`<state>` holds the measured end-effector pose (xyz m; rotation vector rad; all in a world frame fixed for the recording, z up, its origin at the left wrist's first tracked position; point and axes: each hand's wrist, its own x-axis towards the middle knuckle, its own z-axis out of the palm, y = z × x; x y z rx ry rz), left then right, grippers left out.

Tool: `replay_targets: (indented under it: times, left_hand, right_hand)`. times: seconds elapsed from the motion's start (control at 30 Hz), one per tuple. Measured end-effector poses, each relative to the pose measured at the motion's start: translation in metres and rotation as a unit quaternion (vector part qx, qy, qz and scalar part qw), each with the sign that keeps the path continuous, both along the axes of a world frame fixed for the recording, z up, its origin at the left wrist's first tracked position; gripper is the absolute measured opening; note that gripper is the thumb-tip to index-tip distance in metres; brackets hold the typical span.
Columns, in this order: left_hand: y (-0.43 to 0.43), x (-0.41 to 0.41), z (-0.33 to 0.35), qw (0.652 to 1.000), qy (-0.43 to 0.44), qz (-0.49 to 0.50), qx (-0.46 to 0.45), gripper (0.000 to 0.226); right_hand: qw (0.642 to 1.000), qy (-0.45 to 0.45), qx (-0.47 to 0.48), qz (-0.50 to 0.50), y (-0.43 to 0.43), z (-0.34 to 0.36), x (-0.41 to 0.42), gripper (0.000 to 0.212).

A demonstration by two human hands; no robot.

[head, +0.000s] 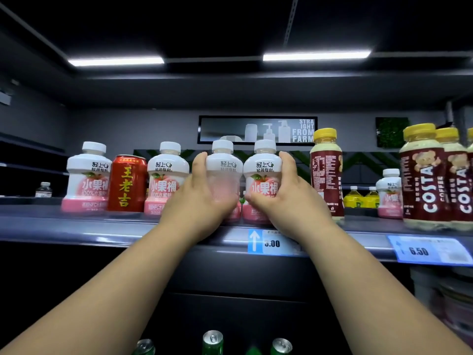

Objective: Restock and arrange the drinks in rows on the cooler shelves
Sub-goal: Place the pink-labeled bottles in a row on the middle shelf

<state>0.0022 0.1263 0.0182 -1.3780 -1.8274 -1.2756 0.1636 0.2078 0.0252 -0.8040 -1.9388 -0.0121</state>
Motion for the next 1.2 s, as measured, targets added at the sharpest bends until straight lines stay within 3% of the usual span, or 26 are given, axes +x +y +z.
replay_targets:
  times: [0.2,0.37,0.63,0.9,1.07,1.2]
  left_hand:
    - [0.006,-0.005,-0.005,0.998,0.021,0.053,-0.036,0.110]
    - [0.006,-0.007,-0.006,0.998,-0.005,0.062,-0.016,0.098]
    - [0.004,-0.006,-0.009,0.999,-0.012,0.046,0.000,0.102]
    - [-0.006,-0.003,-0.009,0.995,-0.036,-0.049,0.074,0.104]
    - [-0.030,0.007,-0.005,0.972,-0.066,-0.174,0.141,0.103]
    - [-0.053,0.032,-0.012,0.951,-0.093,-0.266,0.131,0.103]
  right_hand:
    - [0.997,-0.070,-0.042,0.008,-0.001,0.001,0.000,0.129]
    - [0.999,-0.046,-0.014,0.025,0.001,-0.002,0.003,0.128]
    - [0.999,-0.017,0.012,0.042,0.004,-0.005,0.004,0.127]
    - [0.990,0.094,-0.009,0.107,-0.011,0.000,0.004,0.126]
    - [0.985,0.107,0.002,0.135,-0.033,-0.005,0.018,0.124]
    - [0.984,0.109,0.003,0.139,-0.054,-0.019,0.052,0.122]
